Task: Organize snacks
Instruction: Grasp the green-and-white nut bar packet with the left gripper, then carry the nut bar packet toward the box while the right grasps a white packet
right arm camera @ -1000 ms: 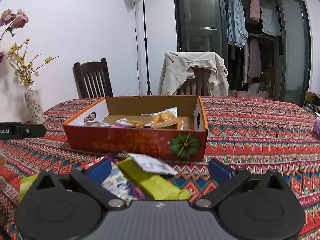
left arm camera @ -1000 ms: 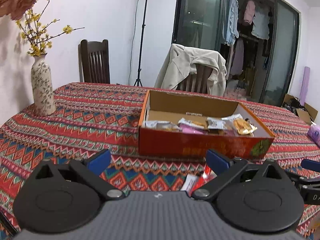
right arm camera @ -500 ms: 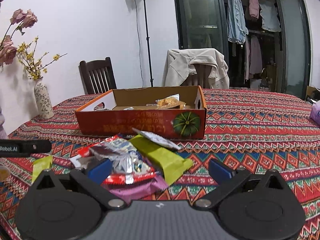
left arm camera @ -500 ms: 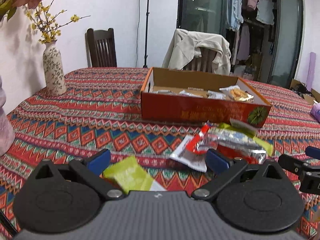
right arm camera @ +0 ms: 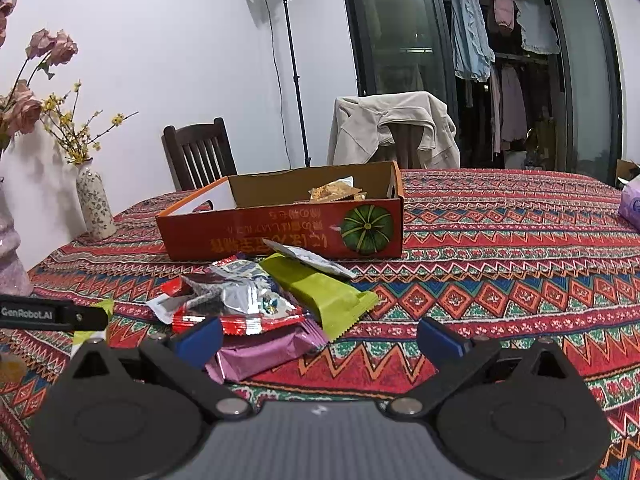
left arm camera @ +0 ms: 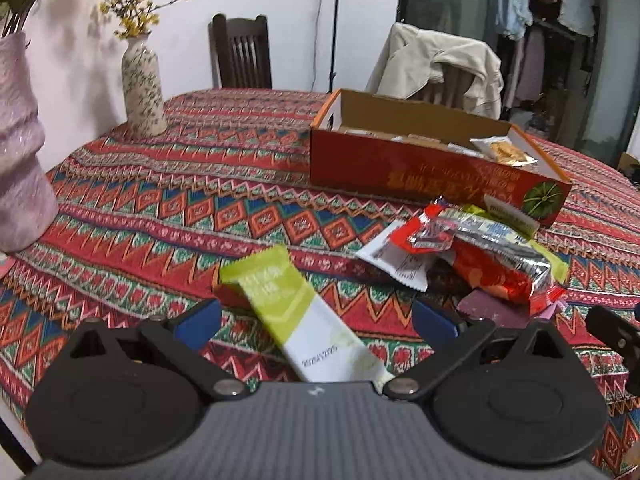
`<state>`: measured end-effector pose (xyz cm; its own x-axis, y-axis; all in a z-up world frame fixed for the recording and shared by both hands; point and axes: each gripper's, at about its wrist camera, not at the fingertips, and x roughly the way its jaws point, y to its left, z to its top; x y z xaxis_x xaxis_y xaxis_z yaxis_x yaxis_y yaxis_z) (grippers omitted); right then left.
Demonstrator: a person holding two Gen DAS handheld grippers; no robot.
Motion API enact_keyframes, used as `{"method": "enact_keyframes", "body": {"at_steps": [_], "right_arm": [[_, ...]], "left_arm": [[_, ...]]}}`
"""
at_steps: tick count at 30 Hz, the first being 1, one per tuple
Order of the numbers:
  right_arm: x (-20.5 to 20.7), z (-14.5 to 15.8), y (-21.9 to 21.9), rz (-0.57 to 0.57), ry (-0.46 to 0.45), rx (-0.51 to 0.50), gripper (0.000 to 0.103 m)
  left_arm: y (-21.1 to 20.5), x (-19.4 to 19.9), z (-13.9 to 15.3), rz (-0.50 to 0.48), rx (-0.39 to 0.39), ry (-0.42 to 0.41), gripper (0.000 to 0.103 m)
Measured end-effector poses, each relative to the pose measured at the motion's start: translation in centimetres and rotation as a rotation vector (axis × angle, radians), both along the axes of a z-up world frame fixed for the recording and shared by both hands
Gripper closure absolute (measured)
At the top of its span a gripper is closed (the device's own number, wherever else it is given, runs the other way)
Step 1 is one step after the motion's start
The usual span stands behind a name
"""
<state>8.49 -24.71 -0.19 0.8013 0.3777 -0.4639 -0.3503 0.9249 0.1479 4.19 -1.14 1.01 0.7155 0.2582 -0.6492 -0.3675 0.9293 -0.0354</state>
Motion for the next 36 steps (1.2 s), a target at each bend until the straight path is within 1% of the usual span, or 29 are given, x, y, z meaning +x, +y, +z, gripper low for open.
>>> {"method": "enact_keyframes", "body": {"at_steps": [4,8,13,15,17,18,20,21,22,23,24,30,36], "right_arm": [[0.0,-0.3,-0.4,0.003,0.004,0.011,0.000],[0.0,-0.6,-0.5,0.005,0.009,0.013,0.000],[0.2,-0.9,-0.6,-0.008,0.016,0.005,0.000],[0.2,-0.9,-0.7,-0.011,0.018,0.006,0.000],[0.3,-1.0,-0.6,-0.012,0.021,0.001,0.000],[0.3,-1.0,-0.5,-0.012,0.022,0.000,0.000],[0.3,-1.1,-0.4,-0.012,0.023,-0.003,0.000],[0.3,-1.1,-0.3,-0.012,0.023,-0.004,0.000],[0.3,-1.1,-0.3,-0.014,0.024,-0.006,0.000],[0.4,-1.2,-0.2,-0.015,0.026,-0.008,0.000],[0.4,-1.2,-0.2,-0.017,0.028,-0.009,0.000],[0.7,-1.4,0.1,-0.028,0.037,-0.024,0.000],[0.9,-1.4,0.3,-0.043,0.038,-0.040,0.000]], "left_arm": [[-0.6,0.6,-0.7,0.021,0.006,0.037,0.000],[-1.3,1.2,-1.9,0.053,0.043,0.085,0.000],[-1.5,1.2,-3.3,0.032,0.046,0.120,0.001],[-1.4,1.1,-3.3,0.025,0.038,0.107,0.006],[-1.3,1.1,-3.1,0.007,0.032,0.094,0.022],[-1.2,1.1,-3.1,-0.003,0.028,0.088,0.028],[-0.9,1.1,-2.9,-0.023,0.024,0.079,0.045],[-0.7,1.1,-2.8,-0.034,0.019,0.073,0.051],[-0.5,1.0,-2.8,-0.047,0.014,0.067,0.061],[-0.1,1.0,-2.7,-0.058,0.000,0.062,0.063],[0.2,1.1,-2.6,-0.065,-0.012,0.059,0.063],[1.3,1.2,-2.6,-0.089,-0.027,0.037,0.064],[1.4,0.9,-1.7,-0.119,-0.016,-0.020,0.065]]}}
